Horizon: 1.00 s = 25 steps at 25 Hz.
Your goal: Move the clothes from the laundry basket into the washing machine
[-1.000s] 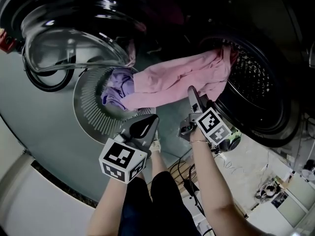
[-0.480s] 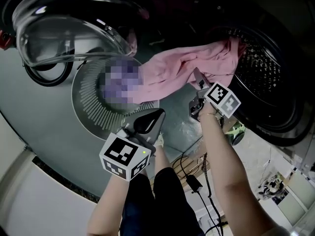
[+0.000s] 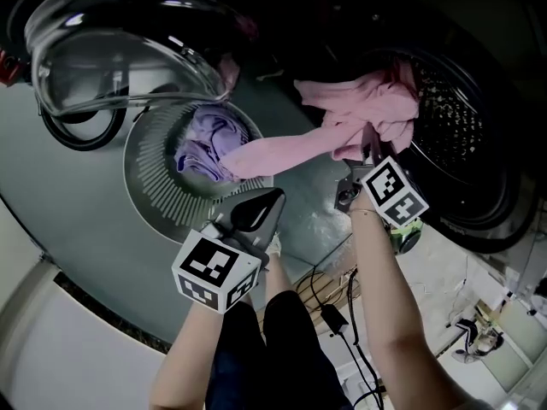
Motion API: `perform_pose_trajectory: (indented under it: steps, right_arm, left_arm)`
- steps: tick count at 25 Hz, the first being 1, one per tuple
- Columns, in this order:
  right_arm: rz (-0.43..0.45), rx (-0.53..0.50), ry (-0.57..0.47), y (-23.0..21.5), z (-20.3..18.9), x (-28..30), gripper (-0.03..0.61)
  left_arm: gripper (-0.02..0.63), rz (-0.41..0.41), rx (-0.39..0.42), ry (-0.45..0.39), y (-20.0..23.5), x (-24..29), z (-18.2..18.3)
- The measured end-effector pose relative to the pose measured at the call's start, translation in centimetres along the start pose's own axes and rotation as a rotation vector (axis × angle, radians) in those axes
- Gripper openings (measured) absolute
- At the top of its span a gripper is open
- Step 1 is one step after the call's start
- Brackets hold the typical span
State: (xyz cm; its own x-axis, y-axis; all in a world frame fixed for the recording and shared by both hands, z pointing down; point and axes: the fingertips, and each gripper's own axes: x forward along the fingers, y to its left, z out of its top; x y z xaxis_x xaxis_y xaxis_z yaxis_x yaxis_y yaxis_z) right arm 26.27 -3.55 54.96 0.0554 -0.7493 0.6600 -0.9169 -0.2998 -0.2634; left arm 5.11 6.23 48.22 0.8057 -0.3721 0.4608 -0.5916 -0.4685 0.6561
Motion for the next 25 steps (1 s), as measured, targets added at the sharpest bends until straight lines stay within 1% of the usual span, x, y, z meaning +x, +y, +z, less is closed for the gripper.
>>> perform_pose_trajectory:
  steps: [4,9,11,13,16,17,18,20,21,23,25]
  right_arm:
    - [0.021,-0.117,-0.133,0.8,5.4,-1.4,0.096]
    - [-0.058,-0.169,-0.227,-0.2,10.3,-0.9,0.098]
    - [-0.094,-0.167,-0.248,-1.1,11.6,-0.2,0.098]
    - [-0.133,-0.141,-0.251,-2.0,12.1,0.6,0.103]
    - [-0.171,-0.081,-0.200,-3.3,11.4,2.5,0.110]
    - [-0.180,-0.052,-0.176,-3.8,11.0,3.0,0.139]
    - [-0.192,-0.020,-0.150,-4.3,10.5,3.4,0.197]
    - [-0.215,0.044,-0.112,-5.4,9.6,3.4,0.332]
    - [-0.222,0.063,-0.105,-5.8,9.4,3.2,0.375]
    - [-0.223,0.067,-0.112,-5.9,9.2,2.4,0.398]
    - [-0.205,0.057,-0.130,-5.5,9.4,1.4,0.410]
  left_arm:
    - [0.006,-0.007,0.000,-0.004,-0.5,-0.1,0.2]
    - [0.006,-0.005,-0.006,-0.007,-0.8,-0.2,0.4]
    - [0.006,-0.011,-0.004,-0.005,-1.1,-0.1,0.3]
    - [0.006,-0.017,-0.001,-0.003,-1.3,0.0,0.2]
    - [0.006,-0.021,-0.002,-0.001,-1.3,0.1,0.1]
    - [0.006,-0.019,-0.004,-0.001,-1.3,0.2,0.0]
    - [0.006,-0.017,-0.008,0.000,-1.3,0.2,0.0]
    - [0.006,-0.010,-0.019,0.003,-1.2,0.2,-0.2]
    - [0.006,-0.007,-0.024,0.003,-1.1,0.2,-0.3]
    - [0.006,-0.005,-0.030,0.005,-1.1,0.1,-0.4]
    - [0.006,-0.007,-0.029,0.008,-1.2,0.1,-0.5]
